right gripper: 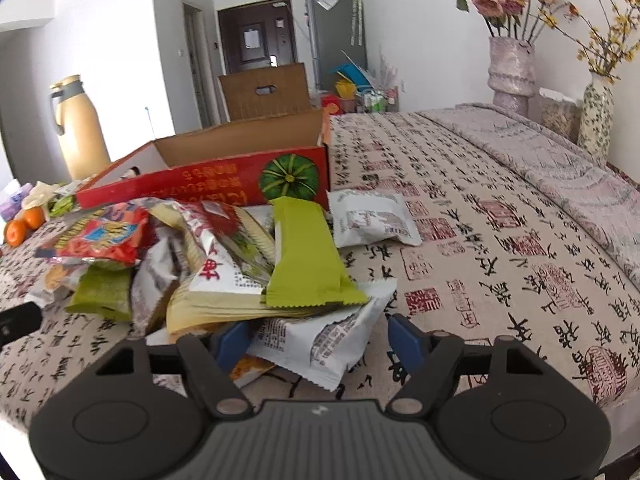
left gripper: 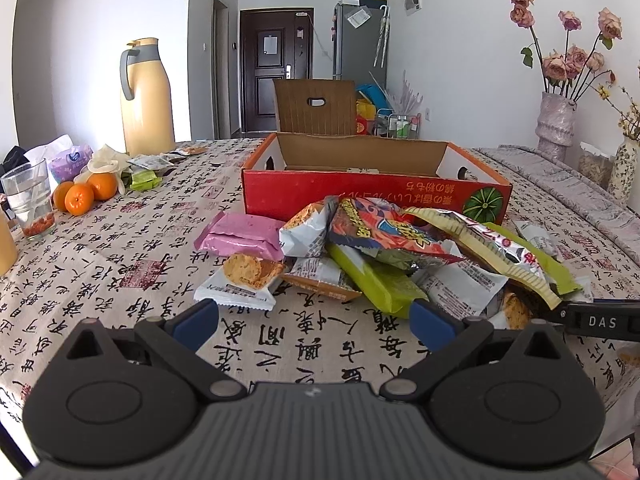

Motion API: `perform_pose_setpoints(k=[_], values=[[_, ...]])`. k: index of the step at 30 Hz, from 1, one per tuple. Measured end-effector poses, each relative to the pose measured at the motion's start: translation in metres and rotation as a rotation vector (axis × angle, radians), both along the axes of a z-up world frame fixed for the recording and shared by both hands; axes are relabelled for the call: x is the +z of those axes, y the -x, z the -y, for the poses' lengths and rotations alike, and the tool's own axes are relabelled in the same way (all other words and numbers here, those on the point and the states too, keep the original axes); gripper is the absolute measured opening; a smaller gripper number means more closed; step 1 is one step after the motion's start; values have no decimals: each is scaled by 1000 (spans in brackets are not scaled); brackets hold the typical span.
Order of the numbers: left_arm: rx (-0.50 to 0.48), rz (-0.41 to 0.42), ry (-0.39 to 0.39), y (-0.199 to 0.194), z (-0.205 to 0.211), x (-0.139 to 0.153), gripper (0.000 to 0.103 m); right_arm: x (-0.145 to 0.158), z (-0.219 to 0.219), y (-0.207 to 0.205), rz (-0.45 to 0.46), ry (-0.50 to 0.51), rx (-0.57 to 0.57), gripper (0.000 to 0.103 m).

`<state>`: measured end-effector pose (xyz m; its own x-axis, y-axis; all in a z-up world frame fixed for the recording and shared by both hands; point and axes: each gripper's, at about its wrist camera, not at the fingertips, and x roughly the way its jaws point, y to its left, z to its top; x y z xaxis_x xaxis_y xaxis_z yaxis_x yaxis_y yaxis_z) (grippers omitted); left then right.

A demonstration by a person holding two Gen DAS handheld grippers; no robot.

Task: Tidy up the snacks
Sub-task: 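Lower the right gripper onto a white printed snack packet and close it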

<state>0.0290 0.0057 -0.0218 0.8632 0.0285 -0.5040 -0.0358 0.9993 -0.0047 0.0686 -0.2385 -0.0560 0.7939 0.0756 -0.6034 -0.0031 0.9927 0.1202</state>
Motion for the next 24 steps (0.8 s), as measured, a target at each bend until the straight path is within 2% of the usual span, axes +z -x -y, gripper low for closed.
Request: perform_pose_setpoints(k=[6, 12, 18, 24], values=[[-1, -7, 3, 0, 1, -1, 103, -3, 6, -2, 13, 35, -24, 54], [6, -8, 4, 1, 0, -1, 103, -6, 8, -1, 29, 107, 3, 53], [13, -19, 11, 0, -2, 0, 103, -5, 17, 4, 36, 92, -16, 48], [34, -21, 6, -5, -7, 2, 103, 0, 28, 10, 61, 77, -43, 47]])
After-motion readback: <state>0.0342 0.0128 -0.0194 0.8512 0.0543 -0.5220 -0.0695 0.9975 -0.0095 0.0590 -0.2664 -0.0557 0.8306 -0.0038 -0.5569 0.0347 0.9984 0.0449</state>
